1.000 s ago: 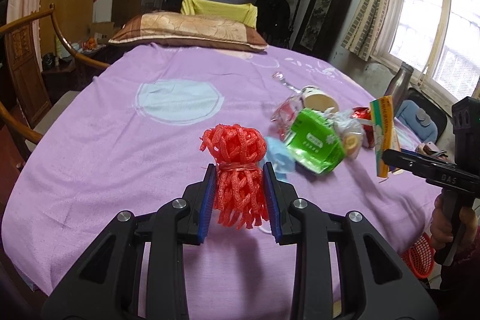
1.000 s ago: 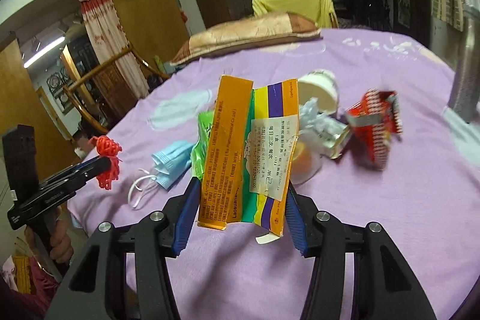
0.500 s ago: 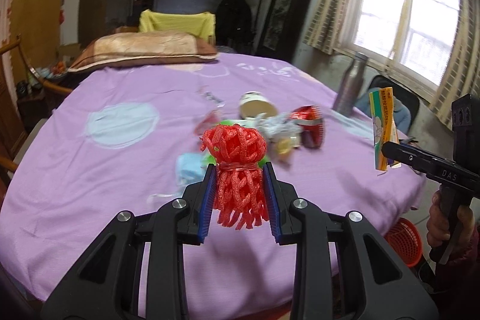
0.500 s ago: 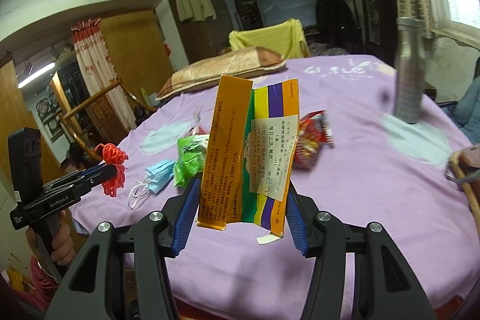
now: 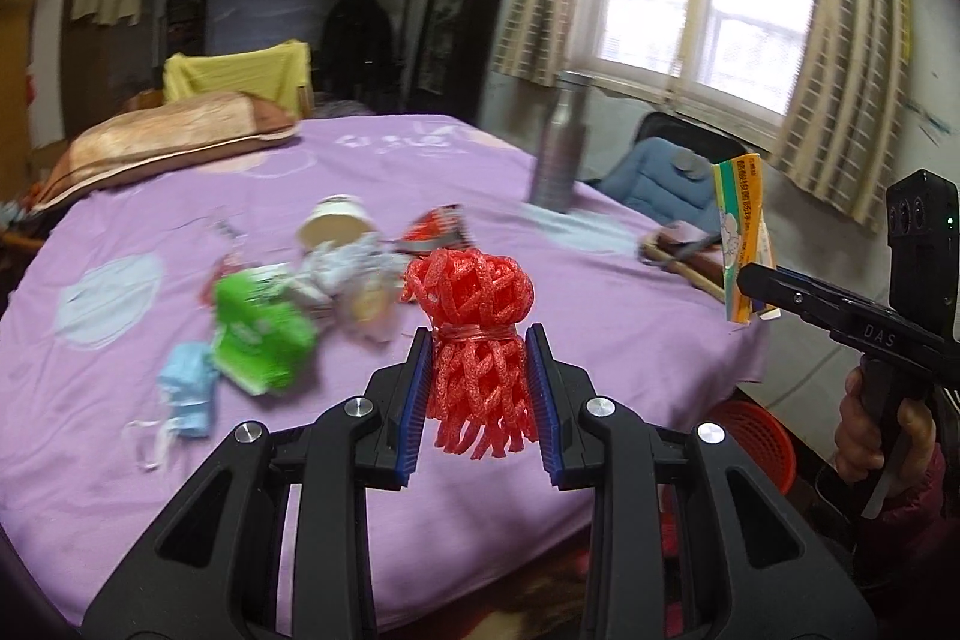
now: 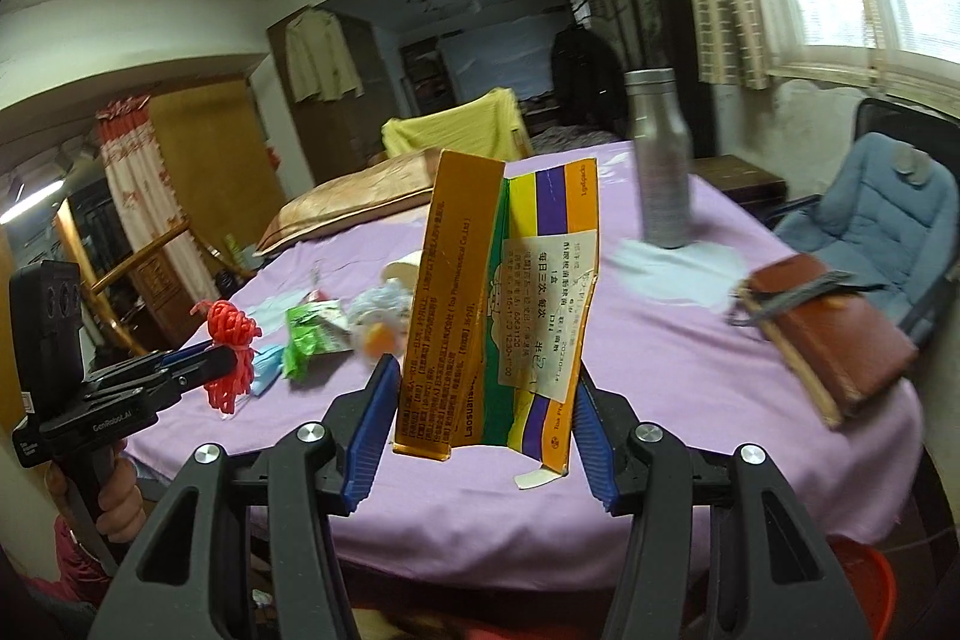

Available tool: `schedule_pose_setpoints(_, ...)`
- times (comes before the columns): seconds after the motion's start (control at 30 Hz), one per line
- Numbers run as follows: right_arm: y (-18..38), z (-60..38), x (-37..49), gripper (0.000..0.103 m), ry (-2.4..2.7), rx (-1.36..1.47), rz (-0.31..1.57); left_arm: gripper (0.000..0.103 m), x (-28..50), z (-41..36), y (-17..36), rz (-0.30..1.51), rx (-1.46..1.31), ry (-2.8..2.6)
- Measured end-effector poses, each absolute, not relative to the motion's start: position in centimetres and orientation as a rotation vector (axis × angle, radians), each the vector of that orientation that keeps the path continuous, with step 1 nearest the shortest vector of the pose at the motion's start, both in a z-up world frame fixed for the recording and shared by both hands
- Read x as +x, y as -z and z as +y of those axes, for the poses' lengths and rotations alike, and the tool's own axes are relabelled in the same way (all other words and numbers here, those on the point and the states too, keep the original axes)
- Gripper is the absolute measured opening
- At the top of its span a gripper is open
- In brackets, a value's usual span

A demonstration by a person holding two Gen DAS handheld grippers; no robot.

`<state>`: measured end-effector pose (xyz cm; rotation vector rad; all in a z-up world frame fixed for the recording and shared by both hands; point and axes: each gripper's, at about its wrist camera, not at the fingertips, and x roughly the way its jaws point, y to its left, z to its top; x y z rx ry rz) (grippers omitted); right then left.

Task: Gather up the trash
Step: 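Carry the box into the wastebasket and open the right gripper while the left carries the net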

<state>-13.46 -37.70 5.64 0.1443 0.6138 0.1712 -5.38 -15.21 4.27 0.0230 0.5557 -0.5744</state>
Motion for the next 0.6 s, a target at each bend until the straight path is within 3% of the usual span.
schedule_pose_setpoints(0.6, -5.2, -50.2, -22.7, 0.055, 0.137, 0.213, 0.585, 0.032, -8.4, -29.9, -4.4, 0.569, 0.153, 0.885)
